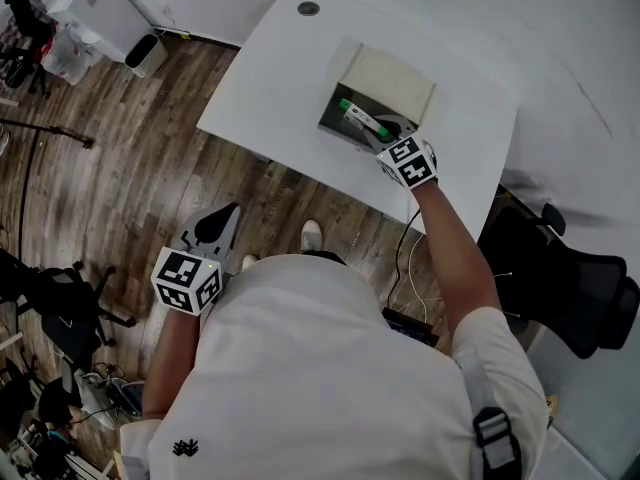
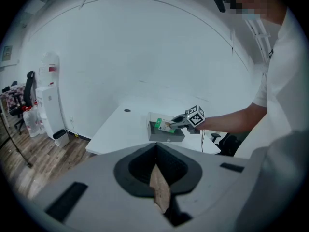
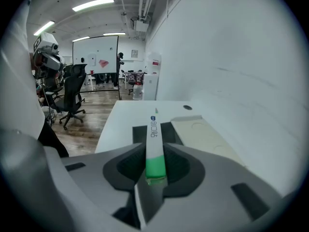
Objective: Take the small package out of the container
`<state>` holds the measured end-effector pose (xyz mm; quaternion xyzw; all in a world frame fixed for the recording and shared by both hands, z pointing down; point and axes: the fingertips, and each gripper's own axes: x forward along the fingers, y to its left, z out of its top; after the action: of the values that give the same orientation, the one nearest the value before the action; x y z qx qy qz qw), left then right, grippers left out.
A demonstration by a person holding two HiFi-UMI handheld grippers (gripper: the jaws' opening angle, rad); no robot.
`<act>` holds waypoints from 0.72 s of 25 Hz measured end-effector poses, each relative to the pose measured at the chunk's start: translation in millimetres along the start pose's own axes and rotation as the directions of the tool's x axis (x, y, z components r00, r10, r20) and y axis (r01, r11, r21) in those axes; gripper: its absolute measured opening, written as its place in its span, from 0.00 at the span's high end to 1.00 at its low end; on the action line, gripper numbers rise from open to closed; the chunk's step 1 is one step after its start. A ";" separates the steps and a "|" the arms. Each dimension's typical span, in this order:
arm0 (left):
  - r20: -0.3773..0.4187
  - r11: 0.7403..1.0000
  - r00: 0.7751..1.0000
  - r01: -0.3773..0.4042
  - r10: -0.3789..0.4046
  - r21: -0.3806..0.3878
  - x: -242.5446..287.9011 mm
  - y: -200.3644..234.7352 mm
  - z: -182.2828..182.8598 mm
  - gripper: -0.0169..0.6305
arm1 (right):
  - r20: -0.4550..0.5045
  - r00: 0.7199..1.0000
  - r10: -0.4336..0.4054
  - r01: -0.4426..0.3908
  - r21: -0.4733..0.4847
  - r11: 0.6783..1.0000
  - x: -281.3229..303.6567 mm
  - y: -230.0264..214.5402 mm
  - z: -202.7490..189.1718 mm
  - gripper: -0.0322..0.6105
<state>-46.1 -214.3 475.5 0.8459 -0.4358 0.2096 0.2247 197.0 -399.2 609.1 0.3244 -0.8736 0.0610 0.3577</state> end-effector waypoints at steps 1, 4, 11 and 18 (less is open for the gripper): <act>0.004 1.000 1.000 0.007 -0.007 0.001 -4.4 1.5 -1.1 0.96 | 0.005 1.000 -0.013 0.013 0.006 1.000 -6.0 2.6 3.2 0.81; 0.014 1.000 0.999 0.030 -0.030 0.006 -16.3 6.7 -3.6 0.96 | 0.013 0.999 -0.053 0.053 0.022 0.998 -24.4 9.8 12.0 0.81; 0.040 0.996 0.995 0.088 -0.089 0.034 -43.2 12.8 -17.7 0.96 | 0.029 0.991 -0.129 0.126 0.070 0.990 -59.1 38.6 24.1 0.81; 0.052 0.988 0.988 0.139 -0.142 0.061 -72.4 18.1 -35.3 0.96 | 0.048 0.982 -0.184 0.179 0.100 0.979 -93.9 86.2 40.3 0.81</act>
<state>-105.3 -157.2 467.8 0.8862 -0.3751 0.1816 0.2023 171.0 -296.4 527.8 0.4211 -0.8462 0.0606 0.3210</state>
